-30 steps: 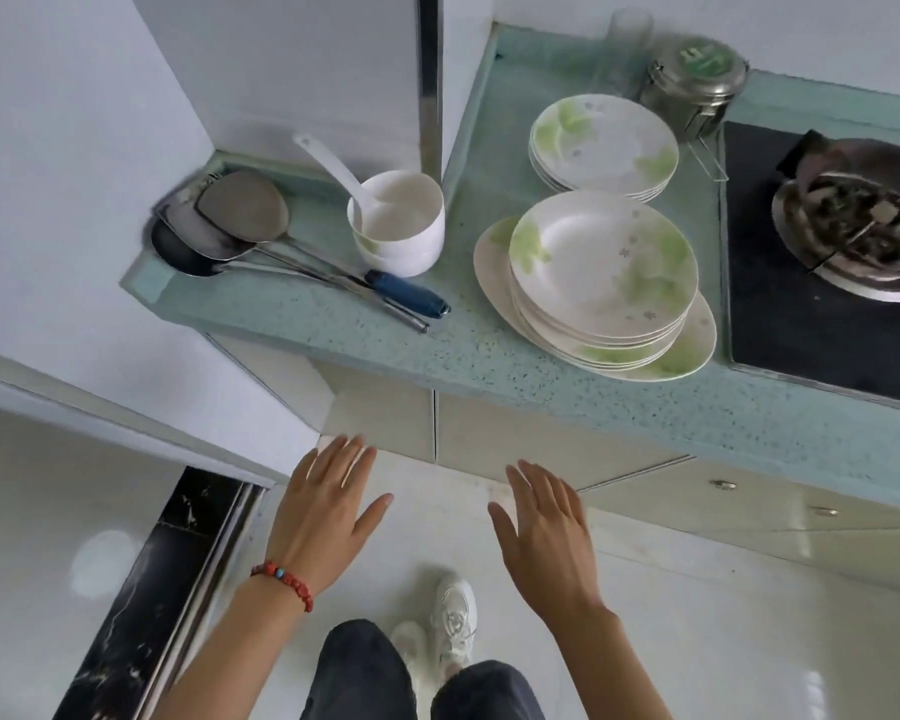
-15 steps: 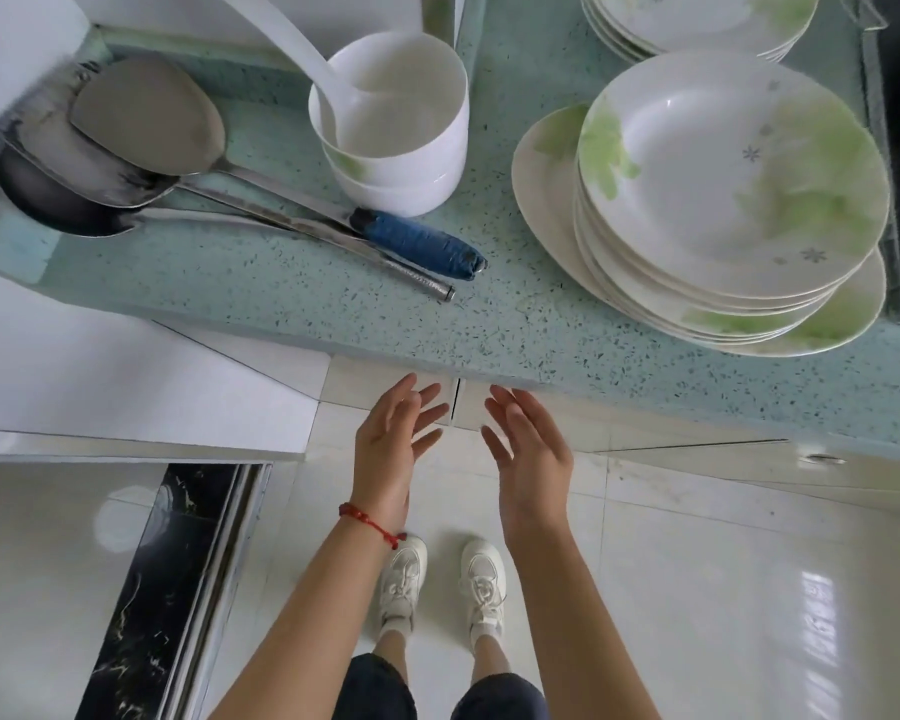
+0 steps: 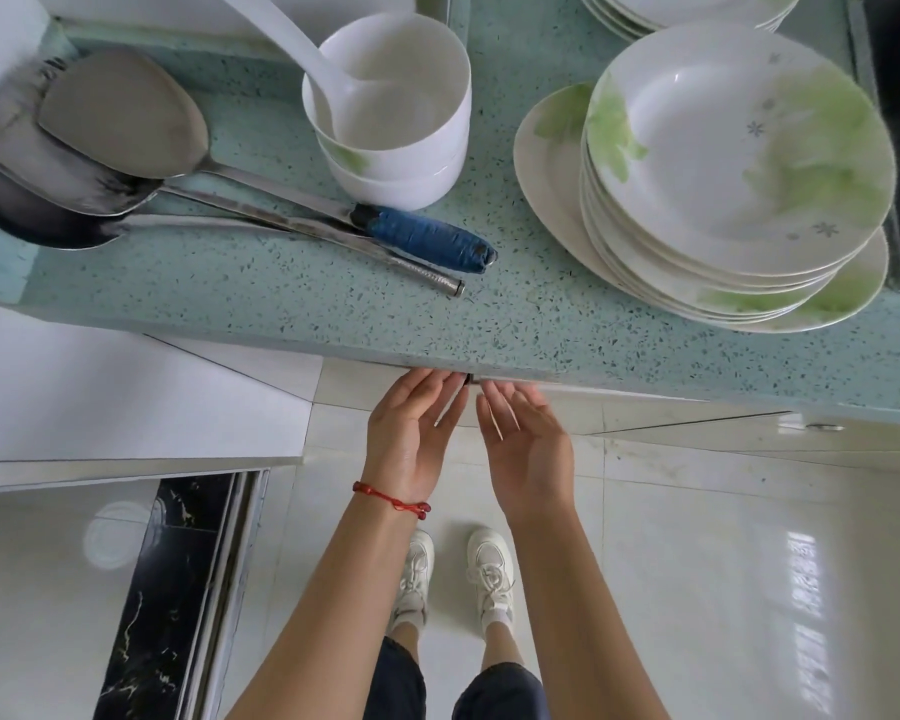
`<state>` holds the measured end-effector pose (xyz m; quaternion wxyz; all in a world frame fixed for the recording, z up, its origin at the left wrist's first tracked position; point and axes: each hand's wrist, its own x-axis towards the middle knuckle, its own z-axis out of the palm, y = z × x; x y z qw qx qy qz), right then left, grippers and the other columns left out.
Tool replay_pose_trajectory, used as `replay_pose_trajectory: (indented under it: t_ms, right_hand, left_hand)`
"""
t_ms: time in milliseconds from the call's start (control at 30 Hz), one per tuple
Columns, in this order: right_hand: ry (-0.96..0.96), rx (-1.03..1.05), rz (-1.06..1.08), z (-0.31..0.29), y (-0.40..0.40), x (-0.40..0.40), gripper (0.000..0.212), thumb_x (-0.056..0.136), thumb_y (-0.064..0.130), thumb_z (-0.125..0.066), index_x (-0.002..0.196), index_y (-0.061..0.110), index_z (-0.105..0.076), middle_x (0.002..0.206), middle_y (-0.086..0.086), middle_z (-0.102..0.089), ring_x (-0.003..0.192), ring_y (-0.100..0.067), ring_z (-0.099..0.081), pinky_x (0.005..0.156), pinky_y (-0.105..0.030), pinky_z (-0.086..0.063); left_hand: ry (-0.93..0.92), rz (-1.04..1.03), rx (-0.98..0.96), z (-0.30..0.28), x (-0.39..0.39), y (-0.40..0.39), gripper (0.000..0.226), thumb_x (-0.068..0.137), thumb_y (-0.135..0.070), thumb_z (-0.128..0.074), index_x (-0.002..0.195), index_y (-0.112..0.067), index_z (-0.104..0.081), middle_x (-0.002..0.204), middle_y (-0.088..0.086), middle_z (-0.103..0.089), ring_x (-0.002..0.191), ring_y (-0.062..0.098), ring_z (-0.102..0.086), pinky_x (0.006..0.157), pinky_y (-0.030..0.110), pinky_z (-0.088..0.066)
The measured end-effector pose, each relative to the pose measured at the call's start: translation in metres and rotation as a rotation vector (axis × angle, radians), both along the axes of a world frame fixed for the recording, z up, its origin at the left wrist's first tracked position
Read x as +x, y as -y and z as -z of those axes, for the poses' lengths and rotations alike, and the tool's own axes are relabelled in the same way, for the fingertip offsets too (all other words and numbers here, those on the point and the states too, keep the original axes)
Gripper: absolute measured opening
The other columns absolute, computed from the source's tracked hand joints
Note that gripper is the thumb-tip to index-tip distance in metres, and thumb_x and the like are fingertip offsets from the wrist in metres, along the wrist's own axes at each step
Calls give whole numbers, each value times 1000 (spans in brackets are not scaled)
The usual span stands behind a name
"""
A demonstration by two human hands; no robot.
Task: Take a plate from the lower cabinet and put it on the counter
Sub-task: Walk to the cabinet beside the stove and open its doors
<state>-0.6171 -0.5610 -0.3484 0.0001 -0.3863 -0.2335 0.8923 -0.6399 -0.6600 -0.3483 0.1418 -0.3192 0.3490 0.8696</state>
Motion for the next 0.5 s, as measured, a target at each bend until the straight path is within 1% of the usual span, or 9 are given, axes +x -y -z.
replay_pose_trajectory:
  t_ms: [100, 200, 267, 333, 400, 500]
  right_hand:
    - [53, 57, 9, 0, 2, 22, 24, 85, -10, -46, 73, 9, -55, 63, -3, -66, 68, -18, -69, 66, -24, -57]
    - [111, 160, 6, 1, 3, 46, 24, 83, -6, -54, 68, 12, -55, 60, 0, -63, 61, -14, -65, 59, -22, -51]
    - [151, 261, -17, 2, 4, 60, 24, 82, 0, -60, 63, 14, -56, 55, 3, -63, 57, -11, -63, 56, -21, -48]
    - [211, 395, -52, 2, 5, 73, 25, 81, 6, -65, 59, 14, -55, 51, 4, -61, 52, -8, -59, 51, -18, -48]
    - [270, 502, -80, 3, 6, 86, 26, 80, 10, -68, 60, 12, -50, 49, 4, -58, 46, -6, -52, 46, -15, -46]
    - [293, 545, -76, 3, 5, 105, 29, 79, 12, -69, 61, 13, -45, 45, 7, -53, 42, -5, -45, 44, -14, -43]
  left_hand:
    - [49, -2, -66, -1, 14, 3, 18, 87, 7, -47, 80, -6, -56, 78, 9, -63, 72, 15, -67, 64, 23, -57]
    - [101, 18, -187, 0, 37, 14, 17, 85, 3, -53, 74, -8, -58, 73, 10, -61, 61, 12, -66, 55, 19, -54]
    - [95, 81, -332, 3, 56, 25, 13, 84, -3, -57, 73, -10, -61, 70, 6, -66, 64, 12, -66, 54, 19, -54]
    - [91, 139, -476, 5, 75, 37, 10, 83, -11, -62, 73, -12, -64, 67, 1, -69, 67, 13, -65, 54, 18, -53]
    - [111, 150, -549, 6, 90, 46, 7, 80, -13, -65, 74, -12, -63, 65, 1, -69, 64, 12, -64, 52, 18, -51]
    - [125, 142, -619, 5, 107, 56, 12, 76, -13, -70, 69, -12, -61, 53, -6, -68, 55, 6, -62, 47, 17, -49]
